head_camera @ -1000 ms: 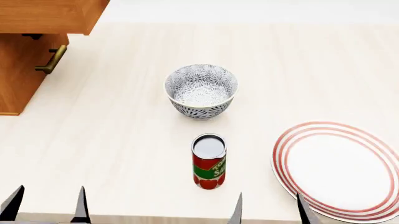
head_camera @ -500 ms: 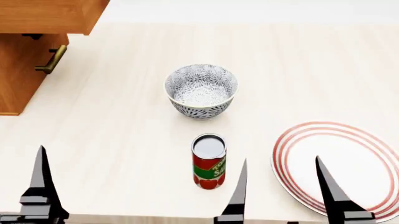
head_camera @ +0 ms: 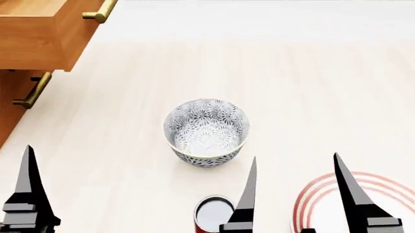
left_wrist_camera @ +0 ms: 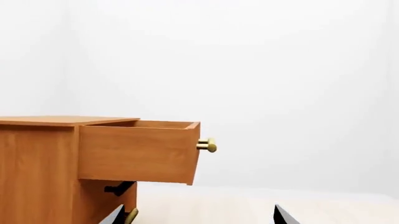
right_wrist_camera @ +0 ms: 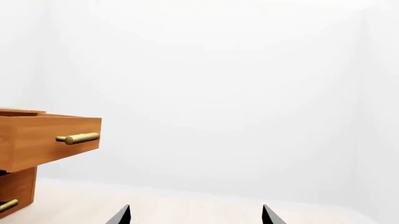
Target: Put the ketchup in the top drawer of the cabinet.
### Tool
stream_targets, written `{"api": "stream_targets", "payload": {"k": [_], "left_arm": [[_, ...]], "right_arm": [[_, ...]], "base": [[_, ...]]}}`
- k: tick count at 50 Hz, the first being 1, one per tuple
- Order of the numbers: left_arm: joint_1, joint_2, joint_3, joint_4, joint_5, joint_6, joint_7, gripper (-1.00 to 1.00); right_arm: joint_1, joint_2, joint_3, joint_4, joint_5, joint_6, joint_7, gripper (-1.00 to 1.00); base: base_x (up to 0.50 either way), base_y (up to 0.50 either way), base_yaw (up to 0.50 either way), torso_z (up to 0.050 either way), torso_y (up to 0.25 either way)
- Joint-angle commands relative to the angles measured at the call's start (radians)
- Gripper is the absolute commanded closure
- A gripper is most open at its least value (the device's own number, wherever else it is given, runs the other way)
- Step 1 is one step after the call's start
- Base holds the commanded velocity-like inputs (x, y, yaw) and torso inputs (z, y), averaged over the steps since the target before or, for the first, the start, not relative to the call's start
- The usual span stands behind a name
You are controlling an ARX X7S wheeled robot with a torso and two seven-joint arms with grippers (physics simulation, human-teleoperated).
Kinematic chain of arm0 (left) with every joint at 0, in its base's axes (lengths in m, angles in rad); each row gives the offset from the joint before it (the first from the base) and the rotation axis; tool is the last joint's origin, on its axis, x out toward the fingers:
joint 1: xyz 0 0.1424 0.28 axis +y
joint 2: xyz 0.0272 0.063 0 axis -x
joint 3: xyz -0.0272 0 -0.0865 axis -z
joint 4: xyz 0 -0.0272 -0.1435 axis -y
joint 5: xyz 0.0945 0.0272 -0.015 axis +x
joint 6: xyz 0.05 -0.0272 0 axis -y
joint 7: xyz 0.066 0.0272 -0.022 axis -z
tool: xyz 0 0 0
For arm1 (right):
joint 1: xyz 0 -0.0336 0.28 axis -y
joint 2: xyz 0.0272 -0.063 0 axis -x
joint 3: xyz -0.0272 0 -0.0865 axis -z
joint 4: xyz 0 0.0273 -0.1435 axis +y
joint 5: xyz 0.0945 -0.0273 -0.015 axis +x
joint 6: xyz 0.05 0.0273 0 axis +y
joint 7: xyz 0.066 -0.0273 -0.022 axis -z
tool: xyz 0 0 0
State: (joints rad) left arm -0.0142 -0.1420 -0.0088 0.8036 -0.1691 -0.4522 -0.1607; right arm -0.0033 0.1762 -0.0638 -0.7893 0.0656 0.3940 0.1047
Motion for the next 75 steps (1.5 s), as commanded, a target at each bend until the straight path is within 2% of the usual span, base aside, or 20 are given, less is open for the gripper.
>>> {"api": "stream_targets", "payload": {"k": [1,19,27,75], "left_arm": [[0.0,-0.009,-0.001,-0.01,-0.011,0.009,-0.013,-1.0],[0.009,-0.025,-0.007,-0.015,-0.03,0.025,-0.029,-1.0],[0.011,-0.033,-0.005,-0.014,-0.036,0.022,-0.036,-1.0],[0.01,-0.085,0.027,-0.026,-0.079,0.04,-0.101,-1.0]], "right_arm": [[0.004,0.008,-0.01,0.007,0.004,-0.001,0.009,-1.0],[0.012,0.018,-0.013,0.0,0.015,0.02,0.027,-1.0],[-0.006,0.015,0.01,-0.007,0.057,0.005,0.028,-1.0],[-0.018,0.057,-0.014,0.013,0.082,-0.037,0.071,-1.0]], "base": [[0.5,0.0,0.0,0.0,0.0],[0.5,0.0,0.0,0.0,0.0],[0.0,0.04,0.0,0.0,0.002],[0.0,0.48,0.0,0.0,0.0]]}}
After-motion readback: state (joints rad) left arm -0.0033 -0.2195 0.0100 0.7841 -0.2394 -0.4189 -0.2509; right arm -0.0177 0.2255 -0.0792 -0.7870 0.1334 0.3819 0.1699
